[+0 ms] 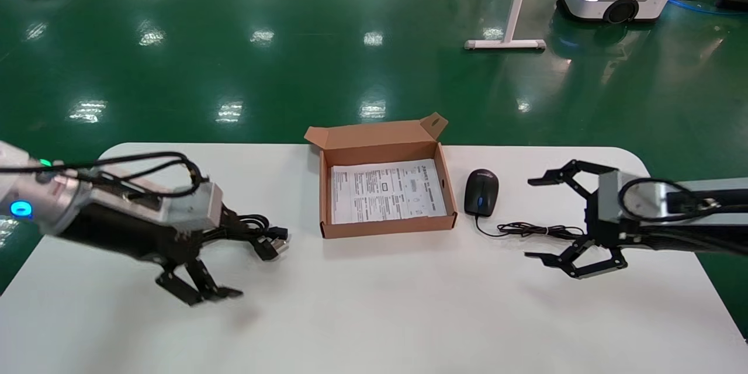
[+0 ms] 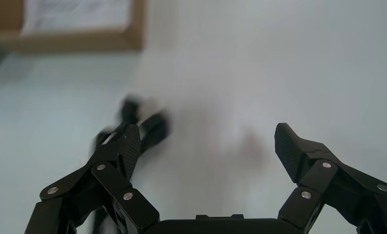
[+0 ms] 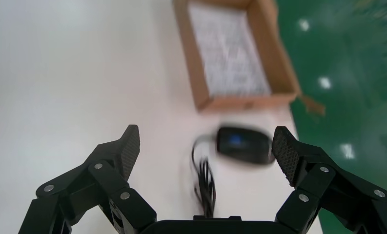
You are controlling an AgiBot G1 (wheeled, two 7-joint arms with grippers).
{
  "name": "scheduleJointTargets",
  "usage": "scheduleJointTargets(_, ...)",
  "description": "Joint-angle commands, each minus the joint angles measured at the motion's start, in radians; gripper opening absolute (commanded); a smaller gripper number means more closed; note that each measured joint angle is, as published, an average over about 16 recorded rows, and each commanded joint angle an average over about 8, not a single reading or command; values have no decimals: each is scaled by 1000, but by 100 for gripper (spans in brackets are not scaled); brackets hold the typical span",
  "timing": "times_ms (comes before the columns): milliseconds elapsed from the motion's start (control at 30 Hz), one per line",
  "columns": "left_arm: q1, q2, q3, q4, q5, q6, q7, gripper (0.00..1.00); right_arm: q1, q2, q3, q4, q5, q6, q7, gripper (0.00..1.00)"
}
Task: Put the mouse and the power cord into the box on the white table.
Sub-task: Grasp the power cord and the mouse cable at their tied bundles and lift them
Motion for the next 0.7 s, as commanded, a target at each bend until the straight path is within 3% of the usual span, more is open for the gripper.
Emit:
scheduleJointTargets(33,-52,29,28,73,49,-5,40,100,42,-29,-29,-59,-62,5,-63,100)
scheduleJointTargets(300,-105,124,59,346,113,-77,183,100,147,-127,-100,-278,-201,75,-247,100)
scheduleJointTargets(700,-104,212,58,585,124,-204,344,100,194,-215,-134,-494,-265,200,-381,100)
